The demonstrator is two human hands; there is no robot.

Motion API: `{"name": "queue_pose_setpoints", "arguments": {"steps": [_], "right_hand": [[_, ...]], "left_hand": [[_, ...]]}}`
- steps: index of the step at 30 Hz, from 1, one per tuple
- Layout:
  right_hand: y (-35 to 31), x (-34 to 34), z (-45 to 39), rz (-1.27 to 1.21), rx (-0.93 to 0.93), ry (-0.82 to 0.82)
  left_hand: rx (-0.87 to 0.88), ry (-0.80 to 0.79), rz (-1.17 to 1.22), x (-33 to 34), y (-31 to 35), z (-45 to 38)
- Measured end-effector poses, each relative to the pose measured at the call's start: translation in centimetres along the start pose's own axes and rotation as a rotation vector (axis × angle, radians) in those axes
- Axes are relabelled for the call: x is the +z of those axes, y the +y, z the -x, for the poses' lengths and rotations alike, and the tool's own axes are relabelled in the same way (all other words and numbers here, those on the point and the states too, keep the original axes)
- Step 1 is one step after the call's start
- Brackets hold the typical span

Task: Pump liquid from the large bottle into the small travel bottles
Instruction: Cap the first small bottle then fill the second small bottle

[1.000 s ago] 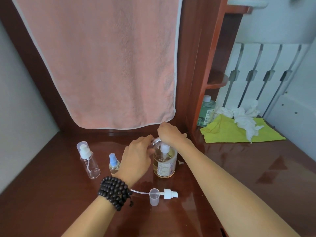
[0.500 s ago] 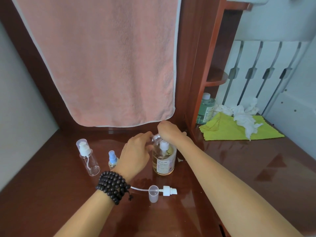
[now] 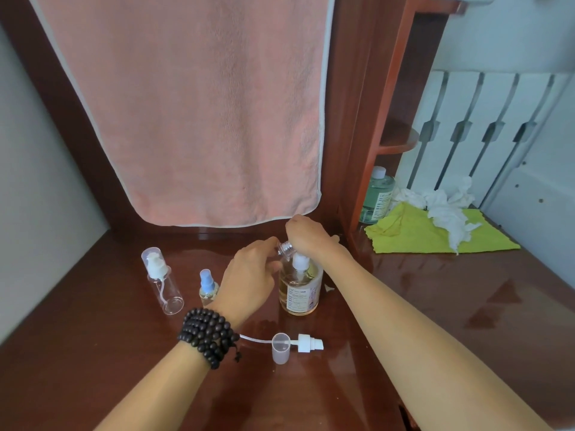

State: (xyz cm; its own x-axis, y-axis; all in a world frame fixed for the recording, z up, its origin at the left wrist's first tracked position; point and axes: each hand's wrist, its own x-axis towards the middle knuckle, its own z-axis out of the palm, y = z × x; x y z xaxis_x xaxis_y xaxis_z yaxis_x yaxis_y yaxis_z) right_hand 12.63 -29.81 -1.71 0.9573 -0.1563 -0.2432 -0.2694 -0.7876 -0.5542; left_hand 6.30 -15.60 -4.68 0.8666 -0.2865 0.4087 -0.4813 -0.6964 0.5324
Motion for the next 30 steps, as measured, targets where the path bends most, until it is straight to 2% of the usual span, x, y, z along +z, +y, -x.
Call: {"name": "queue_pose_setpoints", "arguments": {"steps": [7,12,15,21,27,30], "right_hand": [[0.8,0.7,-0.2,-0.003,0.061,-0.036],[0.3,-0.2,-0.5,-0.059,-0.031,0.003],[0.5,-0.1,-0.1,0.026,-0.062,0.005],[1.4,1.4,-1.3,0.073,0.018,-0.009],[0.6,0.1,-0.6,-0.149,0.039,-0.034],[0.3,0.0,-0.7,-0.153,0.027,-0.022]], "left_hand": [[-0.032,-0.039,-0.043,0.3,0.3,0.3],[0.009,-0.038,-0.108,-1.0,0.7,-0.4],[-0.018,-0.025,-0.087,-0.7,0.7,-0.2],[-0.038,-0.025,-0.082,0.5,0.7,0.3],[-0.009,-0.019,-0.043,-0.4,0.4,-0.1],[-0.011,-0.003,-0.038,-0.4,0.4,-0.2]]}}
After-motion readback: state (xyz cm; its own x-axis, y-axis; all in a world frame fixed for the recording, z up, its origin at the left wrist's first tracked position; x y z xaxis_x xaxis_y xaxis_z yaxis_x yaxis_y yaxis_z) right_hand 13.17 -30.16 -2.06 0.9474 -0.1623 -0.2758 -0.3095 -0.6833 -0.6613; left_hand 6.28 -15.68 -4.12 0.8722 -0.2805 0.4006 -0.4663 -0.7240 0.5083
